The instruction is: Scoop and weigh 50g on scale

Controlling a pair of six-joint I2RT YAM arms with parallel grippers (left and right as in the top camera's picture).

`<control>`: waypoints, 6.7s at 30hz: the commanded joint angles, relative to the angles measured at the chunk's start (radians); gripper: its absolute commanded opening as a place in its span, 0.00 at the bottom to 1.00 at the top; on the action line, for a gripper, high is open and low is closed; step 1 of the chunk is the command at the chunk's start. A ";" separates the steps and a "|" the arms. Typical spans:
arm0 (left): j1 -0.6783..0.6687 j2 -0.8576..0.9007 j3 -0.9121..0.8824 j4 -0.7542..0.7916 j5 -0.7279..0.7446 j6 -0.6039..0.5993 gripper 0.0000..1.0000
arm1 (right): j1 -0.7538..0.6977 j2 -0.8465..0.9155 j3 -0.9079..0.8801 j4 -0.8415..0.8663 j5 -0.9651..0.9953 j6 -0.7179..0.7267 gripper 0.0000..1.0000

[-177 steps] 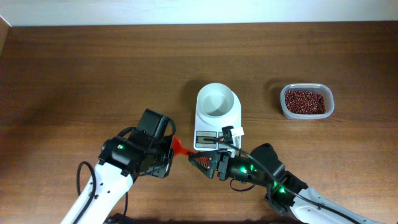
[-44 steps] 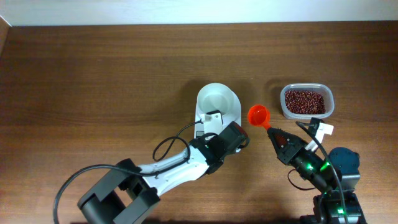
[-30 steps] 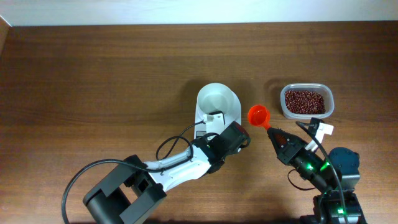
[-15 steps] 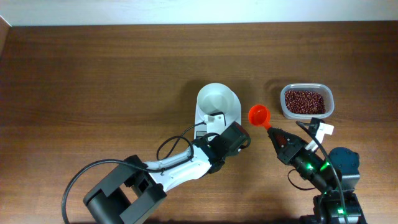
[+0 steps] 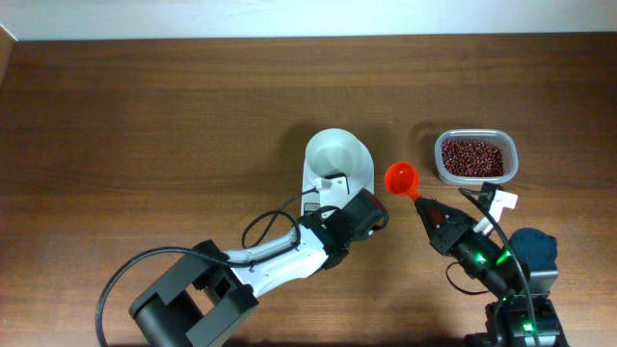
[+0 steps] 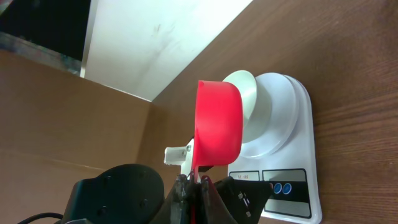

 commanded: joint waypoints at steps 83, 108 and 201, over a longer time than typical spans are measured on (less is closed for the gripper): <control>0.002 0.007 0.006 -0.013 0.035 -0.060 0.00 | -0.007 -0.005 0.006 -0.098 0.039 -0.011 0.04; 0.003 0.029 0.006 -0.002 -0.004 -0.060 0.00 | -0.007 -0.005 0.006 -0.102 0.039 -0.012 0.04; 0.042 0.010 0.006 0.009 0.082 0.008 0.00 | -0.007 0.074 0.006 -0.169 0.039 0.071 0.04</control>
